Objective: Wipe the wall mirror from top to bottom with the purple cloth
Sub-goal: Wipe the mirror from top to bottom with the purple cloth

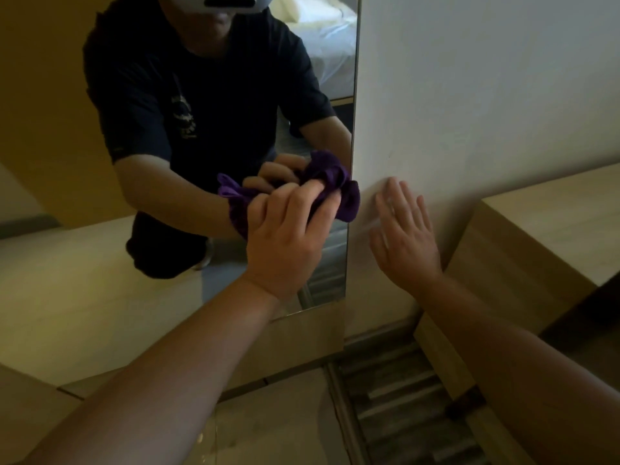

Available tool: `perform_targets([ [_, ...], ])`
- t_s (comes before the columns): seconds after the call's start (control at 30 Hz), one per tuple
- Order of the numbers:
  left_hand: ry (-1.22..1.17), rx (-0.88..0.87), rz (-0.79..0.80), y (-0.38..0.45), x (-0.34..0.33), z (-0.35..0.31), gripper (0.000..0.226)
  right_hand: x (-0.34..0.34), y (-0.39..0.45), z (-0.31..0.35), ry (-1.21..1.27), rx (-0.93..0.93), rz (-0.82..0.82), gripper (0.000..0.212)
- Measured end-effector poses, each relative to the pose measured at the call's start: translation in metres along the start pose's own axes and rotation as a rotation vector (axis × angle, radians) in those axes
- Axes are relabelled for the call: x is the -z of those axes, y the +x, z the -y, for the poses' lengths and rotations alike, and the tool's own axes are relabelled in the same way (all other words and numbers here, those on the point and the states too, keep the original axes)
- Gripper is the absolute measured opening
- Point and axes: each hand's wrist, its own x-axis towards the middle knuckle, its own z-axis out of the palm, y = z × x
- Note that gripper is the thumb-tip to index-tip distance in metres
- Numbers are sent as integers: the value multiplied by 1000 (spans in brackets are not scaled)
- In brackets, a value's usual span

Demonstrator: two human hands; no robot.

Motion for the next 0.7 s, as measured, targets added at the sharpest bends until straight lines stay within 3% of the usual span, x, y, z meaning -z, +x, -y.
perform_targets([
  [0.13, -12, -127, 25, -35, -19, -19, 21, -9, 0, -7, -9, 76, -107, 49],
  [0.4, -100, -323, 284, -167, -52, -53, 35, -17, 0, -24, -8, 149, -123, 50],
  [0.7, -219, -312, 514, -178, -35, -53, 37, -18, -2, -19, -33, 99, -36, 55],
])
